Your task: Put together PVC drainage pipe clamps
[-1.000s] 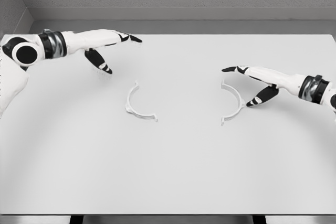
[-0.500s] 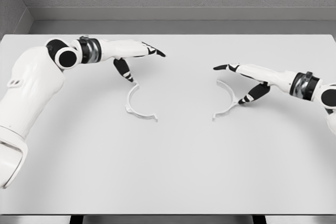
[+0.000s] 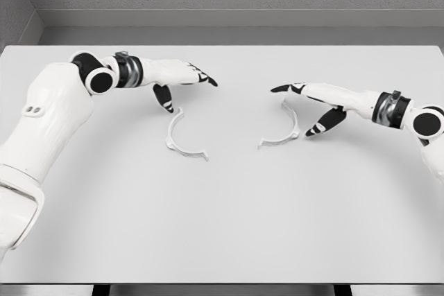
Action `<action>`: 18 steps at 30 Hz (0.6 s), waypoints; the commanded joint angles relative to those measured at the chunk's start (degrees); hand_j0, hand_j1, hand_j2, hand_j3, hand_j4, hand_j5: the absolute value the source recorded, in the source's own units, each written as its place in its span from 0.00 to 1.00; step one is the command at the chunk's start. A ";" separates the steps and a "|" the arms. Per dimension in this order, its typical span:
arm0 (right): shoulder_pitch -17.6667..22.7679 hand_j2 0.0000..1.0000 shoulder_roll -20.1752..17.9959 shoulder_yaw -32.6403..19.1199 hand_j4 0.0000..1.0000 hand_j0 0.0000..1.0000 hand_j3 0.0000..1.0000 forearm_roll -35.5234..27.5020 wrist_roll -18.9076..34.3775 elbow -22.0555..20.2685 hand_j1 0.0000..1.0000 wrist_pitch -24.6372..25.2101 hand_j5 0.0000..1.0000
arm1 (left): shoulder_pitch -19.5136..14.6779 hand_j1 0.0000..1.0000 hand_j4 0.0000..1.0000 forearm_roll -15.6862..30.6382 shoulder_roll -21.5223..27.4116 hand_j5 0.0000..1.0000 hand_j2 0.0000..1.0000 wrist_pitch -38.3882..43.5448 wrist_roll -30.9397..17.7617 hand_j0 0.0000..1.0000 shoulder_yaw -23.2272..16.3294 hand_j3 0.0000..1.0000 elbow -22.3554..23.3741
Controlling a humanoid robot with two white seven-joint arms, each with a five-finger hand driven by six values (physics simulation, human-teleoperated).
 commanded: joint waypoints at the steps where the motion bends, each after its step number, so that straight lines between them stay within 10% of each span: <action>1: -0.35 1.00 -0.14 -0.32 1.00 1.00 1.00 -0.26 -0.01 4.72 1.00 0.10 1.00 | 0.00 0.99 0.99 -0.28 -0.56 0.99 0.99 0.16 0.03 0.99 0.03 0.99 -0.03; 8: -5.72 1.00 8.12 -1.73 1.00 1.00 1.00 1.94 -0.01 16.94 1.00 0.10 1.00 | 0.00 0.99 0.99 -0.45 -1.88 0.99 0.99 0.16 0.03 0.99 -0.59 0.99 -0.03; 18: -5.98 1.00 13.13 -2.35 1.00 1.00 1.00 2.20 -0.01 18.26 1.00 0.10 1.00 | 0.00 0.99 0.99 -0.37 -2.41 0.99 0.99 0.16 0.03 0.99 -0.68 0.99 -1.17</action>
